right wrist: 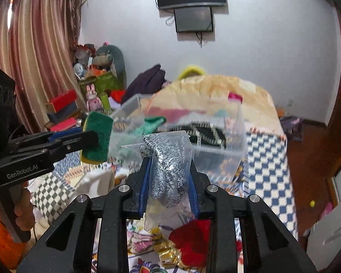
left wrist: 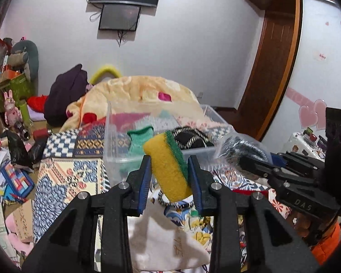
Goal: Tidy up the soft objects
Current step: 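Carry the sponge and scrubber bag into the clear box while both tools open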
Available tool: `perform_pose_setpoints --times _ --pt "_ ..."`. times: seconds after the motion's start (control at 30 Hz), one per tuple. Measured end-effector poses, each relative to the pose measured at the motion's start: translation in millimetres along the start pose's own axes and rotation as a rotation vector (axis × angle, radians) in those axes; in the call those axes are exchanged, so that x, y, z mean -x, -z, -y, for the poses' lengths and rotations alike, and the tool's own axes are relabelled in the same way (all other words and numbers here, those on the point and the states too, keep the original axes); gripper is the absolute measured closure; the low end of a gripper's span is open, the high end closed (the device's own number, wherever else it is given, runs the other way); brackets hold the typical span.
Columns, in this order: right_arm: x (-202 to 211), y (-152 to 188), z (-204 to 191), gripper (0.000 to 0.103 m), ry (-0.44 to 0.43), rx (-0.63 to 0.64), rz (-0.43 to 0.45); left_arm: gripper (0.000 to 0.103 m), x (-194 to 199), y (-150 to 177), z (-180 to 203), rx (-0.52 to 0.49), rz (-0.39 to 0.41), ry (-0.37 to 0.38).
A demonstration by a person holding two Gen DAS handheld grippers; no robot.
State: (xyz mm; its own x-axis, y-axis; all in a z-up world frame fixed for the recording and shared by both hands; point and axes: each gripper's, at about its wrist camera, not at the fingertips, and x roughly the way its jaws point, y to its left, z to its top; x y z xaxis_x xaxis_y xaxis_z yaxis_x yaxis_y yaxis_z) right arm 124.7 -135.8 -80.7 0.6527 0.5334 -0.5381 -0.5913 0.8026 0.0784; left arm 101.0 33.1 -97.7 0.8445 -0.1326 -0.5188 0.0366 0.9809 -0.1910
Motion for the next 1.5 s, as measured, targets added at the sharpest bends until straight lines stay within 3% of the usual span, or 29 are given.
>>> perform_pose_setpoints --times 0.33,0.7,1.07,1.3,1.43,1.5 --pt "-12.1 -34.7 0.9 0.076 0.006 -0.005 0.073 0.071 -4.9 -31.2 -14.2 -0.013 0.061 -0.086" --pt "-53.2 -43.9 -7.3 0.076 -0.02 -0.008 0.021 0.071 -47.9 -30.5 -32.7 -0.021 -0.017 -0.164" --pt "-101.8 -41.1 -3.6 0.076 -0.013 -0.055 -0.095 0.071 -86.3 -24.0 -41.3 -0.018 -0.115 -0.148" --pt "-108.6 -33.8 -3.1 0.074 -0.028 -0.072 -0.149 0.066 -87.4 -24.5 -44.1 -0.003 -0.118 -0.141" --pt "-102.7 -34.3 -2.5 0.07 -0.04 -0.067 -0.15 0.059 -85.5 -24.8 -43.3 0.002 -0.117 -0.133" --pt "-99.0 -35.8 -4.4 0.061 -0.034 -0.052 -0.142 0.057 -80.3 -23.2 -42.0 0.008 -0.109 -0.129"
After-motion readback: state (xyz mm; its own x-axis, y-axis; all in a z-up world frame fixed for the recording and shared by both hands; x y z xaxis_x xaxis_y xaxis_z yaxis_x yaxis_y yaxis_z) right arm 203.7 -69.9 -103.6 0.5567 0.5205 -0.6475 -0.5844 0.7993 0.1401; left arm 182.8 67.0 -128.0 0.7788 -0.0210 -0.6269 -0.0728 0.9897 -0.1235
